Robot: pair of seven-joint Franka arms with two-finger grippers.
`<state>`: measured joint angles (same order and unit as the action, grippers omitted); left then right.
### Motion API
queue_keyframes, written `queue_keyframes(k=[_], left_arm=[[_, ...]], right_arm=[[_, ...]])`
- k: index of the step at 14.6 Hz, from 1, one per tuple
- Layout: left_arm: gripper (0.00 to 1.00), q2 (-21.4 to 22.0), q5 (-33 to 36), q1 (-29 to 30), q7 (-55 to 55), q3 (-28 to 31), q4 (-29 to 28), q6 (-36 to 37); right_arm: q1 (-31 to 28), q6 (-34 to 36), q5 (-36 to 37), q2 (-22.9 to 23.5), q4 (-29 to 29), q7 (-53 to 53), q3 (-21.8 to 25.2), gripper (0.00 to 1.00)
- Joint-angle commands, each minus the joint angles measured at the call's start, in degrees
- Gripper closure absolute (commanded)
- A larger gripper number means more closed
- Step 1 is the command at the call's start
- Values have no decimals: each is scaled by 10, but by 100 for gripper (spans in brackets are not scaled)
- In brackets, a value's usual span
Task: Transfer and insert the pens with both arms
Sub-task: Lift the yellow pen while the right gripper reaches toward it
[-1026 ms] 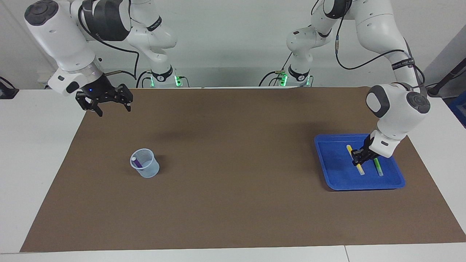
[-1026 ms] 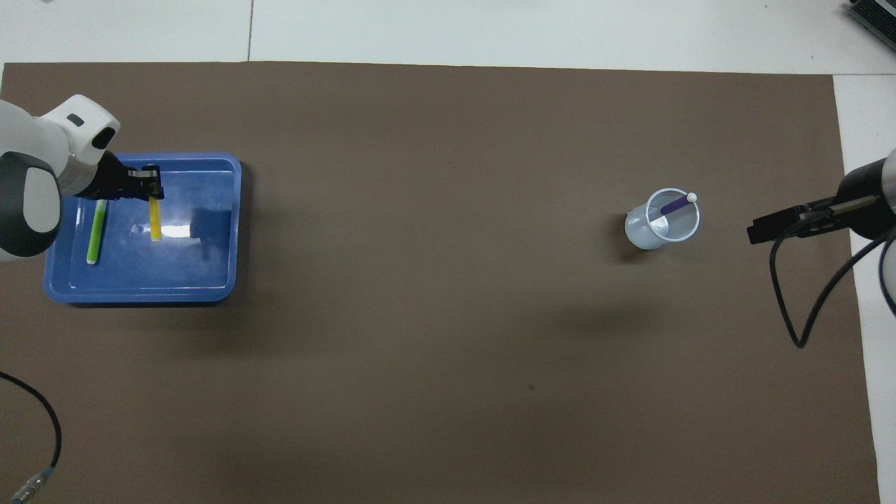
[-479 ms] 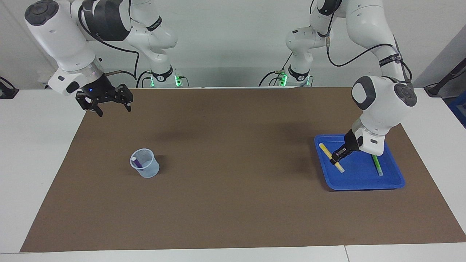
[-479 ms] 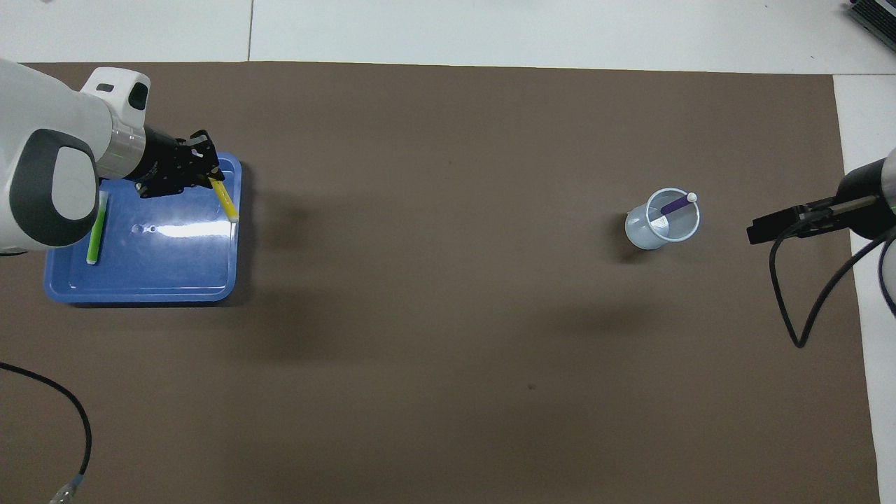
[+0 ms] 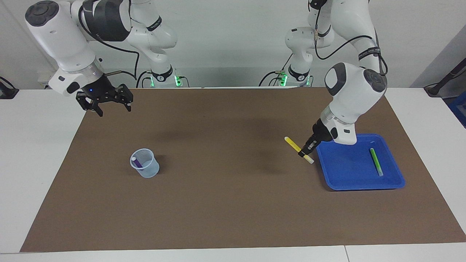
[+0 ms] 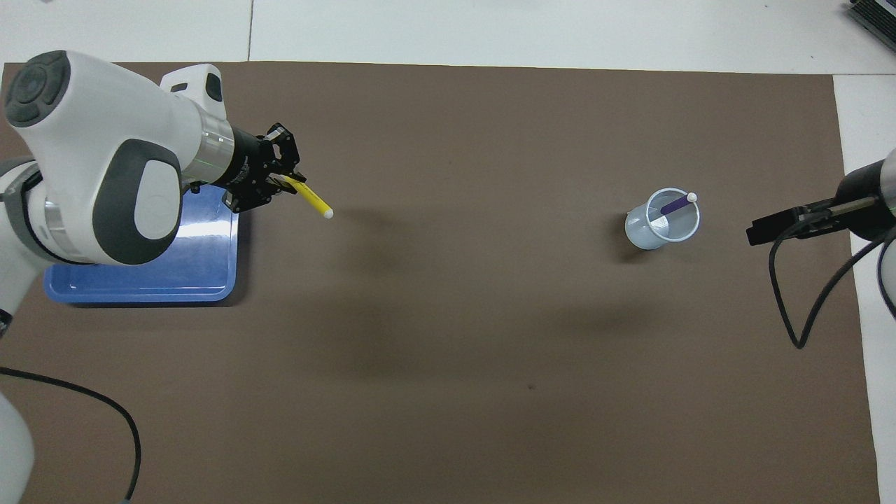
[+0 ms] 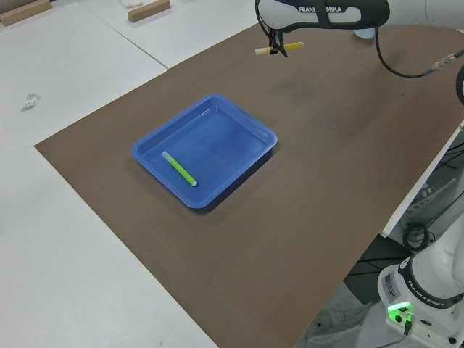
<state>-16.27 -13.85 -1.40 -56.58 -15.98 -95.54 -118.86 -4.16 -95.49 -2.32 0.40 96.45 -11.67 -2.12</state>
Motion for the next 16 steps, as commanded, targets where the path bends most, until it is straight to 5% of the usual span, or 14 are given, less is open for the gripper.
queue_keyframes(k=[1,7,16], left_arm=[[100,12,-15,-22,-93,-10,0,-7],[100,12,-16,-105,-301,-15,-5,-81],[100,10,-16,-224,-611,-14,-37,-240]], right_arm=[[-11,0,6,-15,17,3,-5,0],[-46,-35,-227,-18,30,-24,-4,0],[70,-207,-384,14,69,3,-7,0]])
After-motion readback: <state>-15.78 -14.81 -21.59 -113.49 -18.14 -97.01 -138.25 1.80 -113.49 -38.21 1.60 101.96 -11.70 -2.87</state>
